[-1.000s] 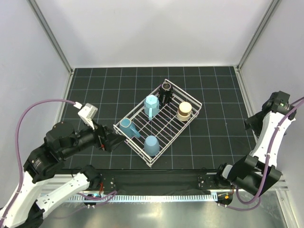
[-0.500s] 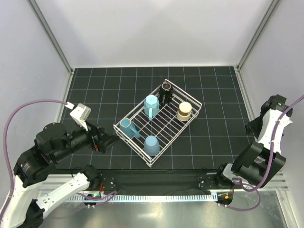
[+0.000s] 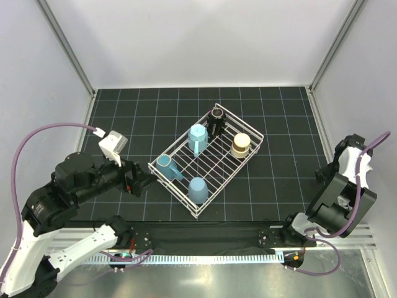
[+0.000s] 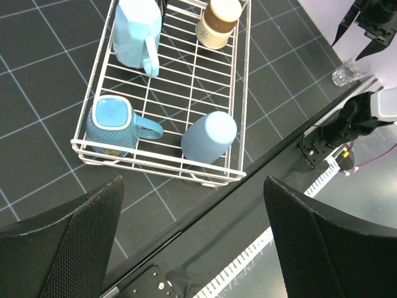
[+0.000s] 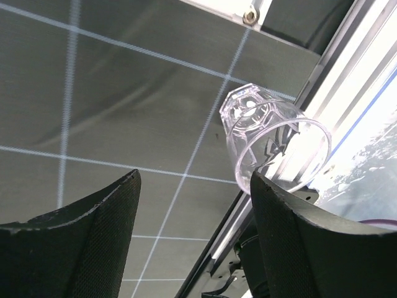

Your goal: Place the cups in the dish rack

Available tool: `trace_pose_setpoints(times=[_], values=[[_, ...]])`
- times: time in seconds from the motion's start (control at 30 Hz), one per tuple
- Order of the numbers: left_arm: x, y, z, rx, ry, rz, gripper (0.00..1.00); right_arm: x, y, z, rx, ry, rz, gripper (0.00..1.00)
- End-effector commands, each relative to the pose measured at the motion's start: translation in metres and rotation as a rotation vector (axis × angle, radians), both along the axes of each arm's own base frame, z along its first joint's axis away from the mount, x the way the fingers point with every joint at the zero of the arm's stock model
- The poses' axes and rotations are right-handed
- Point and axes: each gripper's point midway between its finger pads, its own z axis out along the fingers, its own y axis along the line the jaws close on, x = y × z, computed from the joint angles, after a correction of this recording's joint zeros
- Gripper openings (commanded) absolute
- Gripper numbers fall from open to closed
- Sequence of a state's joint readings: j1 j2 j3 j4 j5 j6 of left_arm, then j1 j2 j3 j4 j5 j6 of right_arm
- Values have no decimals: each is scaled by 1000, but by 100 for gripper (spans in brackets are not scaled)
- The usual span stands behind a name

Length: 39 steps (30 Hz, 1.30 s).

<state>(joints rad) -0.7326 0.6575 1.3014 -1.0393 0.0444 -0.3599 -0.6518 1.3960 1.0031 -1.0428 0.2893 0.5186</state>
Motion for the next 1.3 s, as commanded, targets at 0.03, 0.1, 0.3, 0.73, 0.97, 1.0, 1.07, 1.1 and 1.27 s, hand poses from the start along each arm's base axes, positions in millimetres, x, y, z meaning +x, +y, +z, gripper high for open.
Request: trace_pose_setpoints(times=[0.03,0.1,0.3,0.73,0.97,1.0,1.07,1.1,1.27], values=[[6,0,5,35,-29,-1,90,-1,-7,-10,-29,-16,-37,71],[7,-1,5,40,-25,-5,90,-2,-8,-12,-31,-10,-45,70],[8,-1,1,53,-17,-4,90,-6,-14,-19,-46,7,-46,65],[5,8,6,70,-16,15,91,-18,-13,-32,-41,39,-79,52],[12,12,15,64,-30,68,91,-14,-11,-32,-15,25,-88,20],[13,10,16,57,-26,67,91,-13,-8,-33,-2,18,-86,7],[13,6,17,38,-9,66,91,-7,0,-32,41,-13,-89,4],[13,2,18,25,1,55,91,-3,1,-29,51,-37,-95,4],[20,-30,28,-60,44,-12,91,48,28,20,135,-291,-33,4]])
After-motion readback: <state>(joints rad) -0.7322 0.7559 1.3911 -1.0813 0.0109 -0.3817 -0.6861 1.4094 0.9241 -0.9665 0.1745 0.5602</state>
